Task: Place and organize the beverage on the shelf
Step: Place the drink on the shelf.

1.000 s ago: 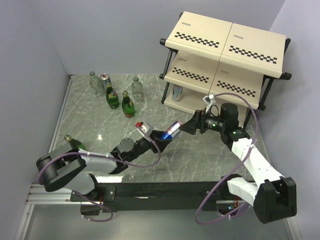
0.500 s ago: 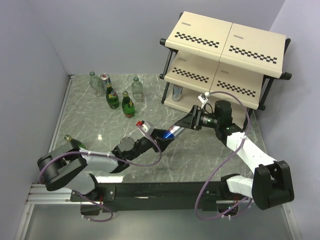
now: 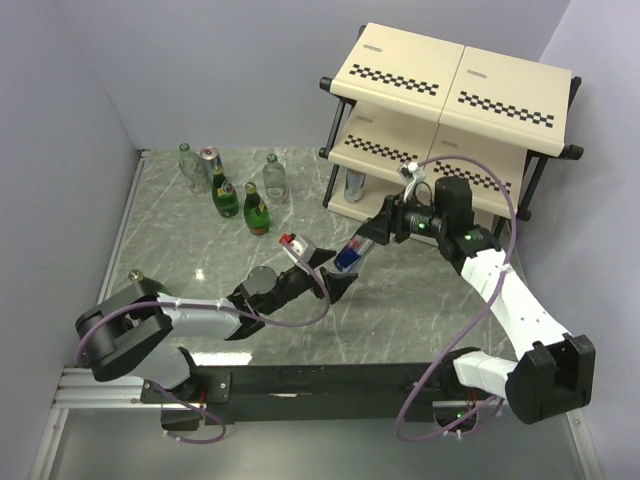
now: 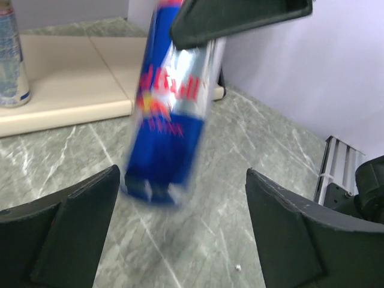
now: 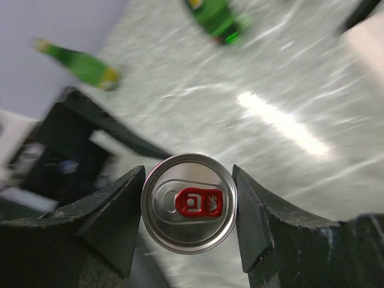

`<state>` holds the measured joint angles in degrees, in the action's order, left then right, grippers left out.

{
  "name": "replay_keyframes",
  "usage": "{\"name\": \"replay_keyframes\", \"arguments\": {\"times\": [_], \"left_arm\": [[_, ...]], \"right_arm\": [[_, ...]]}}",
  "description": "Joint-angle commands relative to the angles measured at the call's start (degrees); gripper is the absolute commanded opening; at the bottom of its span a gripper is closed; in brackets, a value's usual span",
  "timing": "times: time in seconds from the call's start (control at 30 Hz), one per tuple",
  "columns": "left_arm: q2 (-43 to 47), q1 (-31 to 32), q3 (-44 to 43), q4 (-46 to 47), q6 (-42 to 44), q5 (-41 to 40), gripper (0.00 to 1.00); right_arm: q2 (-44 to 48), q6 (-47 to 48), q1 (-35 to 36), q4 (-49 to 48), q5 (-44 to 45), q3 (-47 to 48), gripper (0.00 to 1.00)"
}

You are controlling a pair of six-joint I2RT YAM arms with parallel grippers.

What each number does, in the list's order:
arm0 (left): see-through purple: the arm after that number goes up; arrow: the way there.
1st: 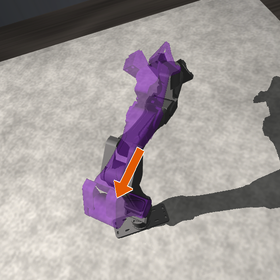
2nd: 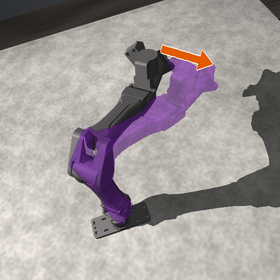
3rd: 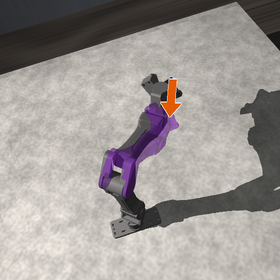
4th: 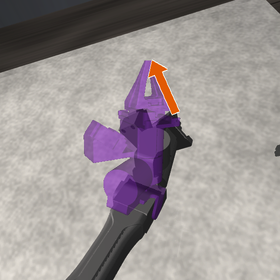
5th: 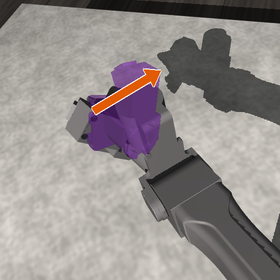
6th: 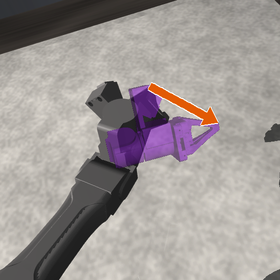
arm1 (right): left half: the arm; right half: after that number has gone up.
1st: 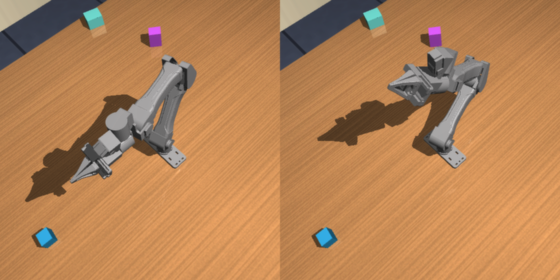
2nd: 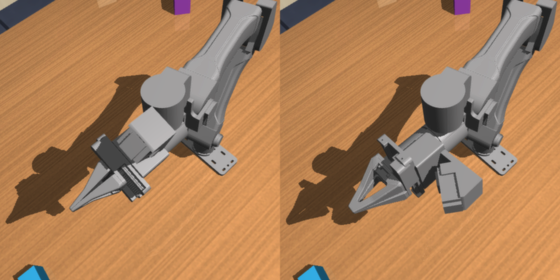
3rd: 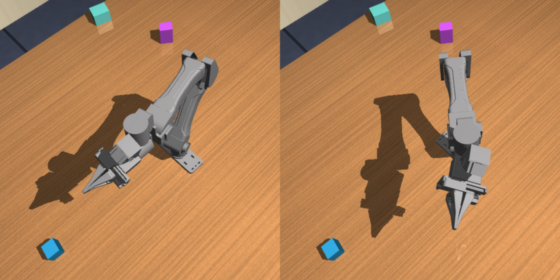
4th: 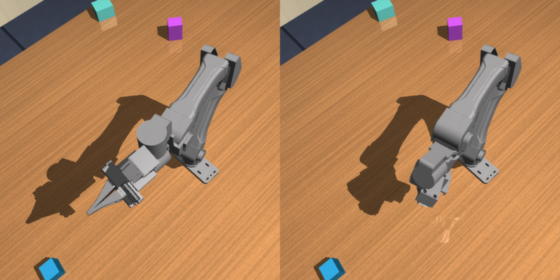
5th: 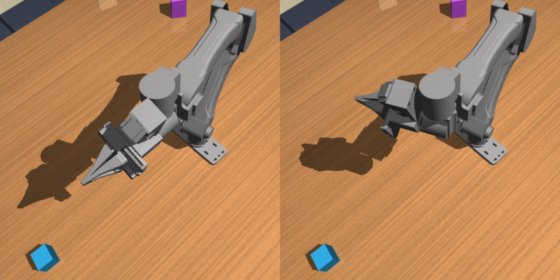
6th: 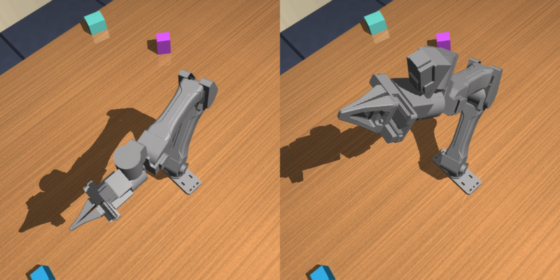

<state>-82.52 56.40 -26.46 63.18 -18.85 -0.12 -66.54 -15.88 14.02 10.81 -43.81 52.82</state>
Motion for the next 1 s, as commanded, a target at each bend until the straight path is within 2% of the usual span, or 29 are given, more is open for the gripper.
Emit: {"name": "replay_keyframes", "arguments": {"times": [0.0, 0.13, 0.27, 0.37, 0.57, 0.73, 0.97], "left_arm": [[3.94, 0.2, 0.79, -4.09, 0.74, -2.24, 0.92], [8.42, 0.2, 1.23, -10.86, 1.89, -4.18, 0.99], [10.18, 0.11, 1.41, -15.27, 2.42, -6.02, 0.99], [10.8, 0.2, 1.23, -18.43, 3.03, -7.08, 0.99], [10.1, 0.2, 1.85, -18.88, 2.86, -7.61, 1.0], [9.4, 0.11, 2.46, -17.65, 2.33, -8.93, 0.99], [9.66, 0.2, 3.6, -16.42, 1.19, -10.69, 0.99]], "right_arm": [[1.68, 18.82, -0.05, 7.28, 7.86, 5.28, 0.0], [1.42, 28.08, 2.41, 5.9, 14.0, 0.82, 0.0], [2.56, 33.1, 8.11, 0.72, 25.75, -4.47, 0.0], [2.21, 35.39, 10.84, -1.14, 30.44, -5.62, 0.0], [-1.13, 36.27, 13.05, -2.63, 35.72, -5.27, 0.0], [-2.88, 36.01, 14.45, -8.5, 42.12, -7.64, 0.0], [-6.14, 32.58, 14.54, -15.11, 46.09, -8.52, 0.02]]}}
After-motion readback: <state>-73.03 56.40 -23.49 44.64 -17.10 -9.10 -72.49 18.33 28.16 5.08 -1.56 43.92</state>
